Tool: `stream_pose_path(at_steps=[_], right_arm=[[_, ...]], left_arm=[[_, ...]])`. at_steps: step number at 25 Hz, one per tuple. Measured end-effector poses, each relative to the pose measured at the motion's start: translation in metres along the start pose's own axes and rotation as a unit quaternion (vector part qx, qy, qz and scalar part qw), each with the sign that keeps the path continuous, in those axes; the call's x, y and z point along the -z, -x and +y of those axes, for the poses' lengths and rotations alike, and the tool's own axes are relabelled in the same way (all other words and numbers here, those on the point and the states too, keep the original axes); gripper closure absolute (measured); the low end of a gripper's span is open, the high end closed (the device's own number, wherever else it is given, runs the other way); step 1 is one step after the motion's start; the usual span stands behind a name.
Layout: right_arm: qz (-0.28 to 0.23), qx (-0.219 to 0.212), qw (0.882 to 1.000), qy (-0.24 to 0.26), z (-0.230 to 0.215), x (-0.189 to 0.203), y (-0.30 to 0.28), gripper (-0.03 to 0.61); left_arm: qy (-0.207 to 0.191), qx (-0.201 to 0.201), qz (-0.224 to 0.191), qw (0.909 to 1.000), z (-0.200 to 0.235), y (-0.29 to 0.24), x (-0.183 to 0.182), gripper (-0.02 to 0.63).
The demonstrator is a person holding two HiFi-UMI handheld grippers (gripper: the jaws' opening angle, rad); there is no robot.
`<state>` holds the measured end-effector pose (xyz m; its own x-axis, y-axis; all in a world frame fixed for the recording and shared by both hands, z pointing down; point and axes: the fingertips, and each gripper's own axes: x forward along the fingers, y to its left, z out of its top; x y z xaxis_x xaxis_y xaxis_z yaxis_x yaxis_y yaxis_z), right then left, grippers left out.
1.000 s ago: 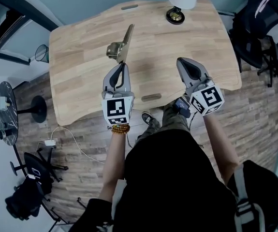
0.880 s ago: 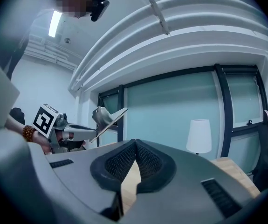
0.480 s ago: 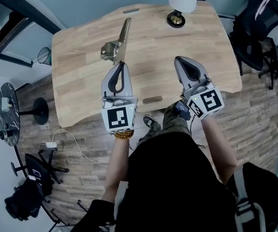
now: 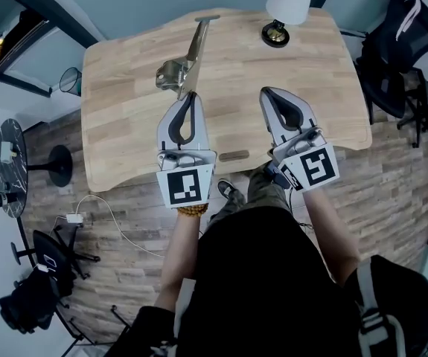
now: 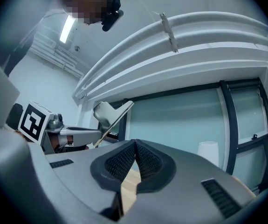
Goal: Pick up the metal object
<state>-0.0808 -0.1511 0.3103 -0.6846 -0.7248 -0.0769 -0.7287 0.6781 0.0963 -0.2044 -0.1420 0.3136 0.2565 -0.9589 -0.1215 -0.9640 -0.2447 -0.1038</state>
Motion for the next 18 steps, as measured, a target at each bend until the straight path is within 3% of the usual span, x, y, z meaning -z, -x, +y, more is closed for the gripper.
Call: stream_pose_path(at_steps=[11,18], right_arm=[[-0.046,0.023,0.998,0.044,0.01,-0.035,0.002,0.588],[-0.068,0.031,0.993,0.089,0.02,-0.043,0.008,0.588]], left_arm=[[-0.009,-0.004,-0.035,0.9993,-0.001,0.006,-0.032,0.594],[-0.04,-0.02,-0.065,0.9969,0.001,0.019,-0.044,0.594]])
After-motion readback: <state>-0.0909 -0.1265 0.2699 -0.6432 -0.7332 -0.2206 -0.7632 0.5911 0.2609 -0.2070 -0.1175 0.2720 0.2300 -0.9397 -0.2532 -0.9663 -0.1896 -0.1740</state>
